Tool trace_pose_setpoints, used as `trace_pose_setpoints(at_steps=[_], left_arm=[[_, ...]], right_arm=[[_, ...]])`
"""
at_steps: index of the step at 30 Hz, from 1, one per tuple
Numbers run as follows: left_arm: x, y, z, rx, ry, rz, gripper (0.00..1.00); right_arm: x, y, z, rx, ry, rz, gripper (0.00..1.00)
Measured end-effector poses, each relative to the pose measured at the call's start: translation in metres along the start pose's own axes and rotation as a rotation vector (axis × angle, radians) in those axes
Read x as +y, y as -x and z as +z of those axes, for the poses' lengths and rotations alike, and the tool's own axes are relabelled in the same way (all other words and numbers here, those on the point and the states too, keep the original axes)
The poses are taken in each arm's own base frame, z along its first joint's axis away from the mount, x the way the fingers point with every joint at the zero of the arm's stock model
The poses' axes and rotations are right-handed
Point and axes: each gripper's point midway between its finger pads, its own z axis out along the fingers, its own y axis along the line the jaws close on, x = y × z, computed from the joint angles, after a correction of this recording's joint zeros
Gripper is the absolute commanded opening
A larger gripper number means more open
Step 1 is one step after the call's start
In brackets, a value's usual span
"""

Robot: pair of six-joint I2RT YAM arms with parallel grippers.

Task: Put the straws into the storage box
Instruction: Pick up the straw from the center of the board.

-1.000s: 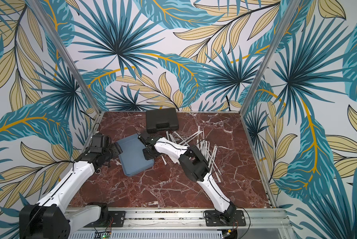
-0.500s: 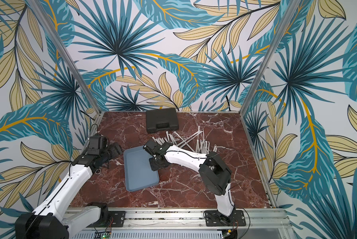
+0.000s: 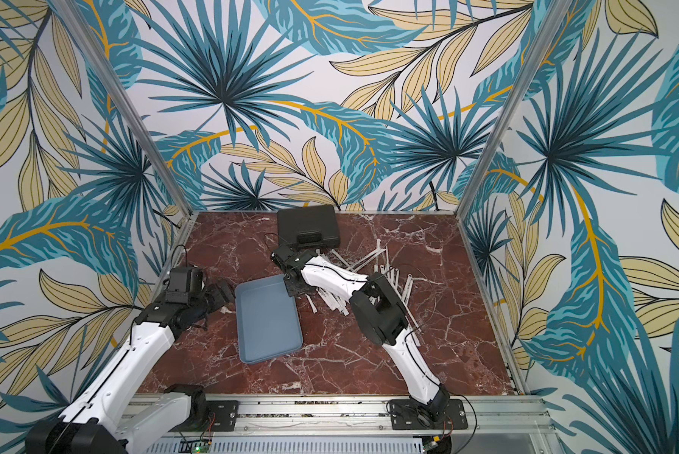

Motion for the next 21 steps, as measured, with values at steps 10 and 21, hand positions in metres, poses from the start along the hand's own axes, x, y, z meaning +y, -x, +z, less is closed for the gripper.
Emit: trace_pose_setpoints(at_steps=[10, 21], left_arm=[[0.004, -0.01, 0.008, 0.025, -0.001, -0.011, 0.91], [-0.007, -0.055, 0.02, 0.096, -0.074, -0.048, 0.89]], right_arm=[[0.005, 0.004, 0.014, 0.002, -0.015, -0.03, 0.11], [-0.013, -0.047, -0.053, 0.054, 0.086, 0.03, 0.05]])
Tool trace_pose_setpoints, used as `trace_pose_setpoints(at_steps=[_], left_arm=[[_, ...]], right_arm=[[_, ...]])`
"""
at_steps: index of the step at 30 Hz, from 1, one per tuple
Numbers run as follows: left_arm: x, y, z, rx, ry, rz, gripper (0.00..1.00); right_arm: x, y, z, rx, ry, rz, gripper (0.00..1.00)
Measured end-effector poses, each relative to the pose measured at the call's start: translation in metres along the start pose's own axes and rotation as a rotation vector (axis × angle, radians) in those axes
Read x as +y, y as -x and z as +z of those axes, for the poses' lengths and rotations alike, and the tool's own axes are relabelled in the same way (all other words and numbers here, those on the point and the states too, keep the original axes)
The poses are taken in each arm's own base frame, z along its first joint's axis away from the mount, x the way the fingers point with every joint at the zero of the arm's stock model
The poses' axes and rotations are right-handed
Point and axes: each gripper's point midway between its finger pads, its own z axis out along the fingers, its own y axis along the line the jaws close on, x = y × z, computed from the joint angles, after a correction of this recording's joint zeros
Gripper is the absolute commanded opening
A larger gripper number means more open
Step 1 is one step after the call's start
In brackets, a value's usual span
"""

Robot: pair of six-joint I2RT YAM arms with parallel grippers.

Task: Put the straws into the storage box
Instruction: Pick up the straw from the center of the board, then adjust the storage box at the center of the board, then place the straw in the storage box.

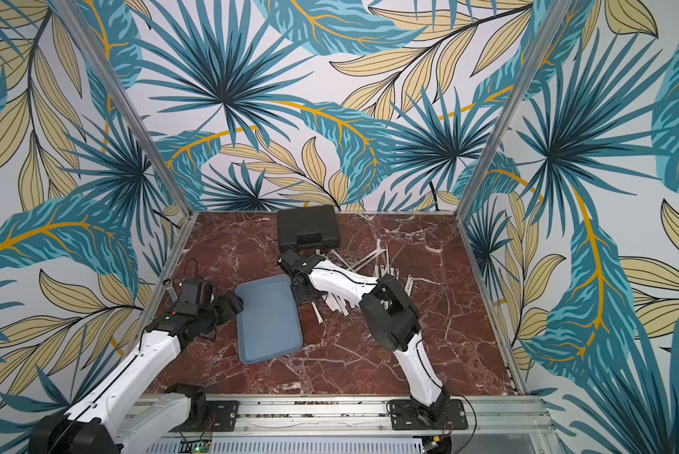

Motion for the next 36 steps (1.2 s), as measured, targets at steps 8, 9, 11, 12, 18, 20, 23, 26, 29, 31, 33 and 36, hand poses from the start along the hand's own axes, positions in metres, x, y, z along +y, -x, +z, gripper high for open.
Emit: trace_pose_setpoints(at_steps=[8, 9, 11, 12, 18, 20, 23, 26, 29, 31, 33, 36], left_arm=[[-0.007, -0.059, 0.017, 0.093, -0.081, -0.07, 0.88], [-0.012, -0.062, 0.018, 0.099, -0.095, -0.07, 0.87], [-0.025, -0.065, 0.019, 0.103, -0.134, -0.068, 0.87], [-0.031, -0.066, 0.02, 0.104, -0.154, -0.067, 0.87], [-0.025, -0.058, 0.009, 0.047, -0.136, -0.073, 0.89], [-0.019, -0.05, -0.002, -0.004, -0.128, -0.066, 0.89], [-0.014, -0.032, -0.018, -0.076, -0.137, -0.08, 0.89], [-0.007, -0.015, -0.023, -0.119, -0.107, -0.091, 0.89], [-0.002, -0.012, -0.023, -0.118, -0.067, -0.071, 0.89], [0.0, -0.012, -0.022, -0.112, -0.051, -0.054, 0.89], [-0.001, -0.011, -0.022, -0.108, -0.043, -0.042, 0.89], [-0.004, -0.008, -0.023, -0.11, -0.042, -0.027, 0.89]], right_arm=[[0.054, -0.02, -0.067, -0.094, 0.315, 0.186, 0.05], [0.066, -0.019, -0.066, -0.099, 0.346, 0.196, 0.05], [0.091, -0.019, -0.058, -0.099, 0.394, 0.21, 0.05], [0.103, -0.019, -0.051, -0.094, 0.415, 0.217, 0.04], [0.143, -0.024, -0.009, -0.027, 0.46, 0.241, 0.04], [0.151, -0.021, -0.005, -0.01, 0.481, 0.242, 0.04], [0.167, -0.014, -0.001, 0.001, 0.527, 0.236, 0.04], [0.178, -0.017, 0.008, 0.028, 0.549, 0.225, 0.04], [0.182, -0.024, 0.021, 0.064, 0.549, 0.219, 0.05], [0.184, -0.027, 0.028, 0.079, 0.548, 0.219, 0.06], [0.185, -0.028, 0.034, 0.09, 0.546, 0.218, 0.07], [0.187, -0.03, 0.04, 0.101, 0.544, 0.219, 0.12]])
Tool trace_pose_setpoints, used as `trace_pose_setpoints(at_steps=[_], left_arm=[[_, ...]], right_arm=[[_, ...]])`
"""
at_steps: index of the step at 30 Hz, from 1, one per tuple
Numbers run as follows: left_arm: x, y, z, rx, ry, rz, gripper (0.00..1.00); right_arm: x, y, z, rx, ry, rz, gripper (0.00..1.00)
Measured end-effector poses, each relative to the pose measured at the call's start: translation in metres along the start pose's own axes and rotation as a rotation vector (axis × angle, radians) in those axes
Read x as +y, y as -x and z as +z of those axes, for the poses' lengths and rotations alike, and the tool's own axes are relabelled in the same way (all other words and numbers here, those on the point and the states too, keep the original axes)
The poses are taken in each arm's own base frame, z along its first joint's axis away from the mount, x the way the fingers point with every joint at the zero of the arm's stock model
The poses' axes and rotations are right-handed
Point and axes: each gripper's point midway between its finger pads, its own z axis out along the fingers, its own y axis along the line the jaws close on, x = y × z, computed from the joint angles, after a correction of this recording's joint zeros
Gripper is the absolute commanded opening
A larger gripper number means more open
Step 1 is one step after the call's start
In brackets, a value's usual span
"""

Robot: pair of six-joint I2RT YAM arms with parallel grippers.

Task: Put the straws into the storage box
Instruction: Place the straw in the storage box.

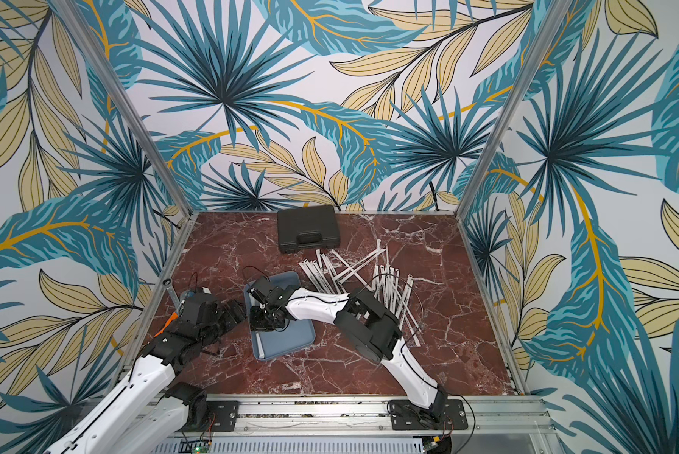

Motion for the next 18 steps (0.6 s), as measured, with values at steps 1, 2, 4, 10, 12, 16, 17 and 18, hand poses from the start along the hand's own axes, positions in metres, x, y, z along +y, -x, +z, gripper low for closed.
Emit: trace_pose_setpoints(at_steps=[1, 2, 4, 10, 12, 16, 17, 18], left_arm=[[-0.001, 0.001, 0.0, 0.0, -0.001, 0.003, 0.89], [-0.002, 0.002, -0.001, -0.003, -0.003, 0.006, 0.89], [-0.003, 0.002, -0.001, -0.004, -0.004, 0.012, 0.89], [-0.008, 0.017, -0.014, -0.028, 0.027, 0.065, 0.89], [-0.018, 0.031, -0.023, -0.055, 0.026, 0.093, 0.89], [-0.034, 0.048, -0.025, -0.062, 0.081, 0.198, 0.89], [-0.039, 0.048, -0.023, -0.052, 0.11, 0.241, 0.89], [-0.045, 0.045, -0.02, -0.034, 0.128, 0.287, 0.9]], right_arm=[[-0.001, 0.0, 0.001, 0.002, -0.001, 0.002, 0.17], [0.0, -0.001, 0.001, 0.003, 0.0, 0.004, 0.2], [0.002, 0.001, 0.0, 0.001, 0.006, 0.0, 0.26], [0.004, 0.0, -0.027, -0.007, 0.006, -0.021, 0.32], [-0.001, 0.004, -0.055, -0.035, -0.003, -0.022, 0.31], [-0.037, 0.048, -0.127, -0.202, -0.114, -0.042, 0.21], [-0.052, 0.062, -0.141, -0.25, -0.172, -0.05, 0.21], [-0.066, 0.072, -0.15, -0.282, -0.23, -0.058, 0.22]])
